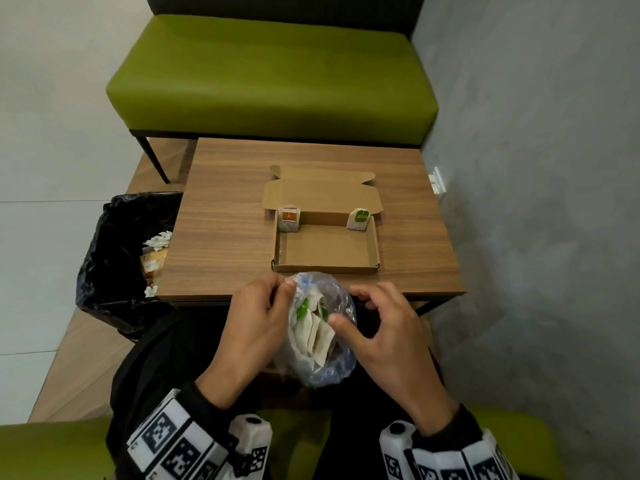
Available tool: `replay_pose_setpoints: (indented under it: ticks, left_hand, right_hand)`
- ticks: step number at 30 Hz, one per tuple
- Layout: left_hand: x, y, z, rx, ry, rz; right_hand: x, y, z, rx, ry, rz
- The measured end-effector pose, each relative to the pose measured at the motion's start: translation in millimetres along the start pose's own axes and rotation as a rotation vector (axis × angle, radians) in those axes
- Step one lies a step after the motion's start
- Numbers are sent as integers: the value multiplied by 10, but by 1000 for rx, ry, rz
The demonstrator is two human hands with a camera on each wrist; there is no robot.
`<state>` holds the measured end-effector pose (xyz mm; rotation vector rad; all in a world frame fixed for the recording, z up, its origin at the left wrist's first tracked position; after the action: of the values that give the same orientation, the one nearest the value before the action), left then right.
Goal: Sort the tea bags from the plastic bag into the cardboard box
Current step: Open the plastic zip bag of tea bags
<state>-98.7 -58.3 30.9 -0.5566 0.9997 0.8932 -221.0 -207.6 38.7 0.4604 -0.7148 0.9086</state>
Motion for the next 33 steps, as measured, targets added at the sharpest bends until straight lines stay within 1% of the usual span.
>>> replay_pose_setpoints:
  ticks: [2,5,6,8,10,11,13,14,16,18,19,21,22,23,27,28,30,31,33]
  left_hand:
    - [3,-13,-18,5,64,43]
    - [67,18,-113,57,245,179]
    - [87,40,-138,68,324,225]
    - [100,90,-164,89,426,294]
    - [139,116,-151,101,389,311]
    - [163,126,-137,110,334,304]
    - [205,113,-105,148,176,243]
    - [204,95,-78,162,95,202]
    - [95,71,-3,146,-6,104]
    - [-133,57,25,153,-74,-40]
    - [-245,59,-2,190,-119,-110]
    - [-369,75,-95,286,-301,-227]
    - [-397,76,-129,310,-388,-275]
    - [-410,63,-130,305,-425,-296]
    - [-375,28,-92,218,-387,-280]
    - [-350,30,-104,206,-358,-258]
    - [-274,23,-101,152,-273,-170]
    - [-223,17,-84,111,-236,-122]
    - [-145,10,-54,34,-194,-65]
  right_hand:
    - [-17,24,-10,-4,-4,-3]
    - [-85,2,-47,-36,-56,-3]
    - [-117,-11,-50,-47,-87,-26]
    - [-198,-48,-50,-25,-254,-146]
    - [-238,-62,-65,36,-504,-307]
    - [-243,-58,-82,71,-614,-377]
    - [-245,-67,-111,121,-708,-438]
    - [-245,-76,-123,140,-706,-446]
    - [-223,-86,-142,185,-663,-447]
    - [-197,-94,-169,240,-638,-449]
    - [-173,-95,-184,273,-637,-448]
    - [-126,-89,-226,338,-639,-438]
    - [-112,-87,-249,358,-642,-433]
    - [-99,-86,-266,369,-649,-429]
    - [-100,-81,-302,388,-695,-409]
    - [-106,-75,-303,393,-712,-404]
    - [-98,-69,-293,383,-720,-375]
    - [-85,-72,-264,344,-688,-335]
    - [-70,-62,-165,205,-537,-229]
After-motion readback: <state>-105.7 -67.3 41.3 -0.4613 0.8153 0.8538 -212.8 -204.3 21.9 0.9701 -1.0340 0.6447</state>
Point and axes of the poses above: each hand's wrist, its own y-axis away from the middle knuckle, its own z-axis out of the back of the hand, x = y × z, the point moved 7 cm from there along -y, towards the middle knuckle, and after that the axes turned 6 degrees about -z, right-handed, at the moved point
